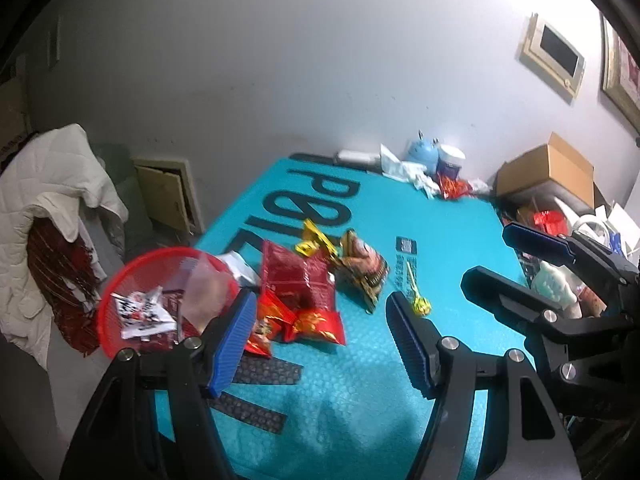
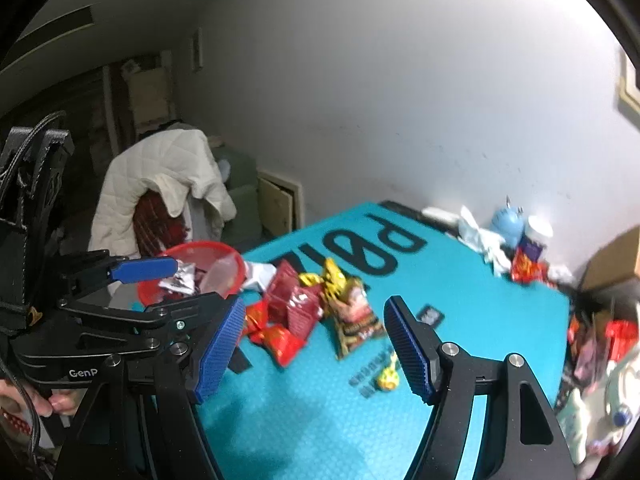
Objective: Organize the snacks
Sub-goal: 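Withdraw both tools from the basket toward the remaining snacks, then grasp the red chip bag with left tool while right tool grasps the yellow lollipop stick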
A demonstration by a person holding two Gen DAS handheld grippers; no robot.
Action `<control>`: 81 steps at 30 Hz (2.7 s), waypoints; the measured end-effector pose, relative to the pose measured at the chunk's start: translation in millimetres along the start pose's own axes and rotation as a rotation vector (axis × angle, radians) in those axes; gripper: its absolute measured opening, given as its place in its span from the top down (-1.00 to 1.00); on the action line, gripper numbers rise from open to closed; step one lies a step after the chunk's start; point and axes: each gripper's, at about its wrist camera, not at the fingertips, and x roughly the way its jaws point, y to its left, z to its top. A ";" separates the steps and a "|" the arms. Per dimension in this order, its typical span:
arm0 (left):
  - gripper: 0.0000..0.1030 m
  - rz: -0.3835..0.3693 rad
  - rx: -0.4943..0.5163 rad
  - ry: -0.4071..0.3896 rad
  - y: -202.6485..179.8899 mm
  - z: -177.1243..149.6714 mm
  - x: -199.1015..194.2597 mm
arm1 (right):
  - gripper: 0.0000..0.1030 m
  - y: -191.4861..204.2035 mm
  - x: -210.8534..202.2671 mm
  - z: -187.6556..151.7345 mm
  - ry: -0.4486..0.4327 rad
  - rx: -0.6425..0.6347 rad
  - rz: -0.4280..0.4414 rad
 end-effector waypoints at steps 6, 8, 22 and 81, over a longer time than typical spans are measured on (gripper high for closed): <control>-0.29 -0.021 -0.005 0.058 -6.6 -6.7 25.0 | -0.41 -19.7 17.8 -14.2 0.051 0.050 -0.004; -0.29 -0.030 -0.011 0.074 -7.4 -8.9 33.8 | -0.41 -25.3 24.2 -18.6 0.065 0.063 0.001; -0.29 -0.047 -0.051 0.192 -0.4 -22.8 98.7 | -0.41 -51.3 81.0 -42.6 0.180 0.120 0.008; 0.38 -0.087 0.011 0.212 -38.1 -60.6 104.0 | 0.50 -82.6 68.5 -103.7 0.245 0.275 -0.022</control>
